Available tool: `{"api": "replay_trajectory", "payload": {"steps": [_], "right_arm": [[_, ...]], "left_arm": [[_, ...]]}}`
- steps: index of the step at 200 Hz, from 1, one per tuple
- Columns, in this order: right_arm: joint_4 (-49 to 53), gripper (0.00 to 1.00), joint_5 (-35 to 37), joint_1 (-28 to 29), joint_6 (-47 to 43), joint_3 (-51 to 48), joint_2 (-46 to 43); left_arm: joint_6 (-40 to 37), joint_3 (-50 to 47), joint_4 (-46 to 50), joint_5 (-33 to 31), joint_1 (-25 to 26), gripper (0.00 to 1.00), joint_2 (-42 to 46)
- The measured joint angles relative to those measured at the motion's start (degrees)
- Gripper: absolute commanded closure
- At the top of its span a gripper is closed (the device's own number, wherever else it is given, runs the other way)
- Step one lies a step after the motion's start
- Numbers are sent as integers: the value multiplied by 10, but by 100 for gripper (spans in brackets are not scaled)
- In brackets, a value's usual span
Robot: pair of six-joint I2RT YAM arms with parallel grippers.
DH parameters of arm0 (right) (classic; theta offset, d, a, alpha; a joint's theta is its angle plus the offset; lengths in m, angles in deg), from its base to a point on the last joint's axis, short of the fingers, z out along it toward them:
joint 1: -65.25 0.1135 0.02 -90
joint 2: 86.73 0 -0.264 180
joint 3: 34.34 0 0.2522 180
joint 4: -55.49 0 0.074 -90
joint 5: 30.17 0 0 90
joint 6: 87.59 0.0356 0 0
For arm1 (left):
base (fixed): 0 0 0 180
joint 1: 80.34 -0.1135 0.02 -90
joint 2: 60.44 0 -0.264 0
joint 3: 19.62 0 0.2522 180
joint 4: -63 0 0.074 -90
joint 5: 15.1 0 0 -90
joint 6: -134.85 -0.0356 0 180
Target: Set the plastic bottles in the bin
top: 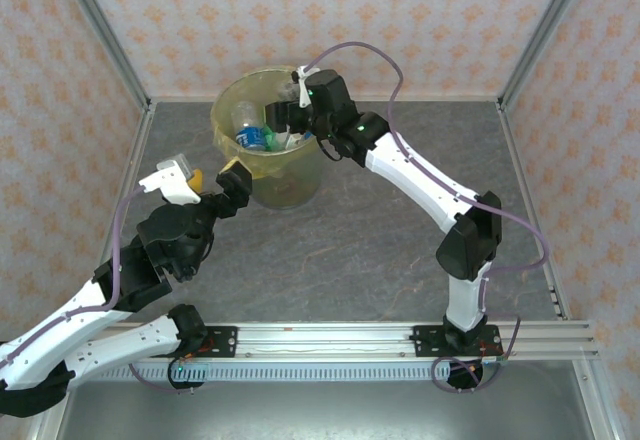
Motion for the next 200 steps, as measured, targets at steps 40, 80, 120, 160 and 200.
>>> {"api": "replay_trajectory", "payload": {"steps": [40,80,120,160,200], "right_arm": [[-2,9,20,0,6,-19,-26],[-40,0,76,-1,17,-122,-132],[-121,0,160,-20,28,-312,-287],[-171,0,246,-71,32,-454,-376],[-206,0,329,-125,27,-599,-429]], "left_arm": [[0,0,0,-5,0,1,-1],[0,-21,2,-30,0,1,-1],[0,-63,2,-41,-17,1,-6],[-9,-113,-4,-40,-69,1,-6],[-44,-191,-37,-18,-157,1,7]]}}
